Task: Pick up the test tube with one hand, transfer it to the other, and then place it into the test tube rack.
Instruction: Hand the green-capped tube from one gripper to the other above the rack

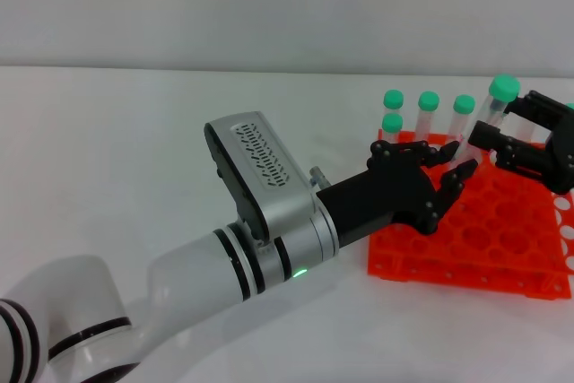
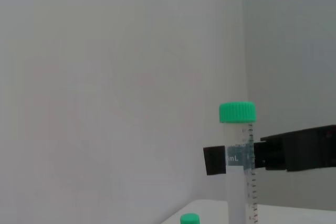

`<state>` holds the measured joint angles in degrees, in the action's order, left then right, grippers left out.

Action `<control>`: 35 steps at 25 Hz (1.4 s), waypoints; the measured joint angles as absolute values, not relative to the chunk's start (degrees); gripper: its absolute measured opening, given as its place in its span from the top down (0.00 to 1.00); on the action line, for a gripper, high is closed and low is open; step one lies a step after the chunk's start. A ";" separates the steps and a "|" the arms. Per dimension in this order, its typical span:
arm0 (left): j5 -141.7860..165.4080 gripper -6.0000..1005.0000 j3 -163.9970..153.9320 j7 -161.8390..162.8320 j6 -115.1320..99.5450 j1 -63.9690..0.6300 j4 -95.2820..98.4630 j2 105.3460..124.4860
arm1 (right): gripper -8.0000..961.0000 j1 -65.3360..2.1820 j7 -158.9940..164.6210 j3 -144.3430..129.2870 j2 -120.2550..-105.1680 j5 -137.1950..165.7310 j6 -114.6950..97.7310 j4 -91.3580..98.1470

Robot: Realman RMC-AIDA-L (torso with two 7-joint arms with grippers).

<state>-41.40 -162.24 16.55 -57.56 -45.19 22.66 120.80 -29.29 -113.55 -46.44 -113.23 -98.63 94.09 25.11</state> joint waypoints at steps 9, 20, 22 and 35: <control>-41.40 0.69 -162.33 16.52 -57.22 -45.26 22.68 120.76 | 0.34 -30.37 -113.96 -46.45 -114.01 -98.76 94.02 24.94; -41.36 0.68 -162.70 16.52 -57.12 -44.96 22.68 120.76 | 0.49 -29.99 -114.63 -46.13 -114.17 -98.89 92.71 24.94; -41.32 0.68 -162.71 16.51 -57.12 -44.88 22.68 120.76 | 0.59 -29.88 -115.47 -46.14 -114.17 -98.90 92.67 24.94; -40.92 0.66 -162.23 13.03 -57.26 -43.26 23.04 120.79 | 0.78 -29.42 -116.46 -46.16 -114.17 -98.87 93.42 25.16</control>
<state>-40.92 -162.23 13.03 -57.26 -43.26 23.04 120.79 -29.42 -116.46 -46.16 -114.17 -98.87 93.42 25.16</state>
